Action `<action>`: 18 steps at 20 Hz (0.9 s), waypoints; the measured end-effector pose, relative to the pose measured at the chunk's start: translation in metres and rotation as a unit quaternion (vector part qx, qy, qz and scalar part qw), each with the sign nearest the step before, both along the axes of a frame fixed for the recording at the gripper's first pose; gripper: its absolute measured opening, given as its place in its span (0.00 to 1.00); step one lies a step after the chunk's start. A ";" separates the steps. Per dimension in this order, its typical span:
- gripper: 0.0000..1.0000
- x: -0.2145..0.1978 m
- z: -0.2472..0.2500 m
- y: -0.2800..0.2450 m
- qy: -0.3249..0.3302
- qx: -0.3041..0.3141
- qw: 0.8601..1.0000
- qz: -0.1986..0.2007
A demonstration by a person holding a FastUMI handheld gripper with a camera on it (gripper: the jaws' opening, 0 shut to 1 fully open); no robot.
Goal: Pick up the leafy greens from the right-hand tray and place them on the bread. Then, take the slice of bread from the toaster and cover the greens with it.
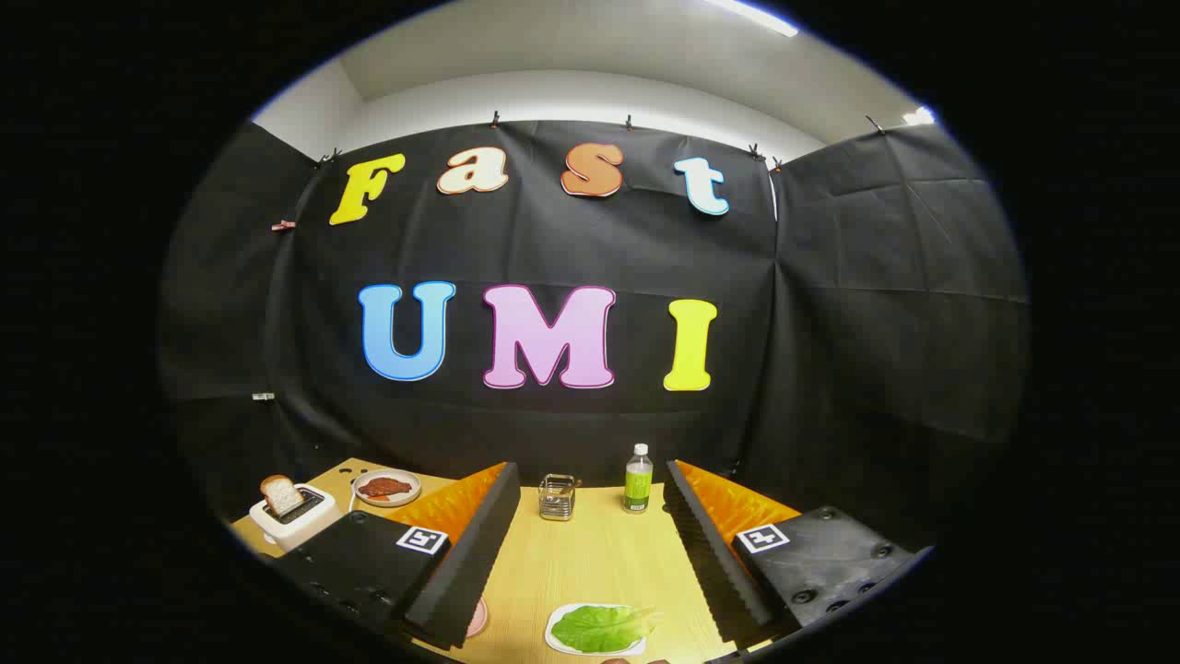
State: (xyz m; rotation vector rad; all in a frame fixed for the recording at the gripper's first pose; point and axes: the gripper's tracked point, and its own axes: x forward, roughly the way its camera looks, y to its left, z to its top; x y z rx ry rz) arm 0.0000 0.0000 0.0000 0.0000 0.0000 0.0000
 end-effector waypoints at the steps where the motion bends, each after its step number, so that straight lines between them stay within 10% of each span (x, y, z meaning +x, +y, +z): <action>1: 0.97 0.002 0.000 -0.001 0.001 0.002 1.000 -0.004; 18: 0.97 -0.015 -0.010 0.021 0.009 0.003 1.000 -0.007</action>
